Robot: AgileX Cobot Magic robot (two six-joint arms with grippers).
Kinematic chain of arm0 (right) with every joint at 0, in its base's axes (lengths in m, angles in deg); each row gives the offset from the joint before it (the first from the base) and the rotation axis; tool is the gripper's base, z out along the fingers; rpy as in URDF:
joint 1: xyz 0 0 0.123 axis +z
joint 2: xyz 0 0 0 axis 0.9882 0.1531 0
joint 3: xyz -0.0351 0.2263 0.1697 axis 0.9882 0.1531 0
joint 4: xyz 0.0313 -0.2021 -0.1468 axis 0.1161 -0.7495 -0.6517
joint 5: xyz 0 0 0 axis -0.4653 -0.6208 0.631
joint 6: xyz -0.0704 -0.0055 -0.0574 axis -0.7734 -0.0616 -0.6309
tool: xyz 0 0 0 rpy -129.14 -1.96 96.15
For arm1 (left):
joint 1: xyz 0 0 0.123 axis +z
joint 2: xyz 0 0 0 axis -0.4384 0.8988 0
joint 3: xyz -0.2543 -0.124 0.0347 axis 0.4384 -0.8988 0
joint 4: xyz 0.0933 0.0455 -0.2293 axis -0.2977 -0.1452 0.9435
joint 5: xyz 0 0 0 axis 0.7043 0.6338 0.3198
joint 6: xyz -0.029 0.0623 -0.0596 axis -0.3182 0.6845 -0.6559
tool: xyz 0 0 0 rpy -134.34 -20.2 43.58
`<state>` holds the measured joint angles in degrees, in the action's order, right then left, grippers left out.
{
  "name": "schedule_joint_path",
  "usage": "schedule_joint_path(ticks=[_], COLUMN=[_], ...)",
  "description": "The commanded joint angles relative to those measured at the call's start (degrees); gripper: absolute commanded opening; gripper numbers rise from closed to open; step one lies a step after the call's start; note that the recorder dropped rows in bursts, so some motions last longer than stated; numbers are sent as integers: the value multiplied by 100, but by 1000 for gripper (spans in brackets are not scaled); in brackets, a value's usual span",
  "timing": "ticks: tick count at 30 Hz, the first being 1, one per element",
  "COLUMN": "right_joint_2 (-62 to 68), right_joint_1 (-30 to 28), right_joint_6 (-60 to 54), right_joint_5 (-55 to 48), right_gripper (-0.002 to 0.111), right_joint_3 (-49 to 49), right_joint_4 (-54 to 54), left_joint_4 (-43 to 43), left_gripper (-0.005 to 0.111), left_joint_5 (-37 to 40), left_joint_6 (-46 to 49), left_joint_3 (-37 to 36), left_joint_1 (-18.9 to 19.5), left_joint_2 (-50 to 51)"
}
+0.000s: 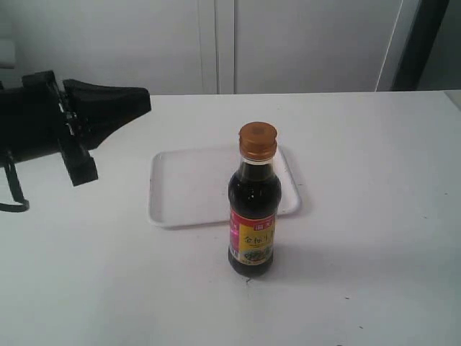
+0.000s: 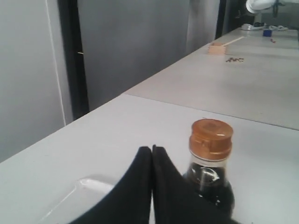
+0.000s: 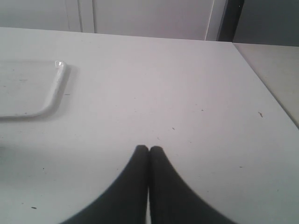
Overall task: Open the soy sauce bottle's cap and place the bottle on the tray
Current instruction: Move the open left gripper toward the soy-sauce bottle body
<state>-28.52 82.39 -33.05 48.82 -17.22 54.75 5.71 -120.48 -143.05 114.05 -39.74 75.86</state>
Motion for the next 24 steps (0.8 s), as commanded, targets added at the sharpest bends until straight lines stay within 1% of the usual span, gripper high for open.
schedule_joint_path(ticks=[1, 2, 3, 4, 5, 6, 7, 8, 10, 12, 14, 19, 24], right_joint_2=[-24, -24, -24, -24, -24, -24, -24, -24, -24, -24, -24, -24, -24], right_joint_1=[7, 7, 7, 7, 7, 7, 7, 7, 7, 7, 7, 7, 7], right_joint_6=[0, 0, 0, 0, 0, 0, 0, 0, 0, 0, 0, 0, 0], right_joint_5=[15, 15, 15, 15, 15, 15, 15, 15, 15, 15, 15, 15, 15], right_gripper=[0, 0, 0, 0, 0, 0, 0, 0, 0, 0, 0, 0, 0], right_joint_3=[31, 31, 31, 31, 31, 31, 31, 31, 31, 31, 31, 31, 31], right_joint_4=[-17, -17, -17, -17, -17, -17, -17, -17, -17, -17, -17, -17, -17], left_joint_4=[-156, -156, -167, -167, -235, -299, -422, -453, -453, -453, -453, -313, 53], left_gripper=[31, 40, 54, 59, 72, 77, 88, 94, 103, 104, 104, 104, 104], left_joint_5=[-91, -91, -91, -91, -91, -91, -91, -91, -91, -91, -91, -91, -91], left_joint_6=[-66, -78, -243, -294, -307, -306, -306, -306, -306, -272, -174, -126, 333], left_joint_3=[30, 30, 30, 30, 30, 30, 30, 30, 30, 30, 30, 30, 30], left_joint_1=[-229, -239, -239, -239, -239, -239, -254, -357, -640, -940, -1112, -1305, -1542], left_joint_2=[-9, -9, -9, -9, -9, -9, -9, -4, -4, -4, -4, 78, 424])
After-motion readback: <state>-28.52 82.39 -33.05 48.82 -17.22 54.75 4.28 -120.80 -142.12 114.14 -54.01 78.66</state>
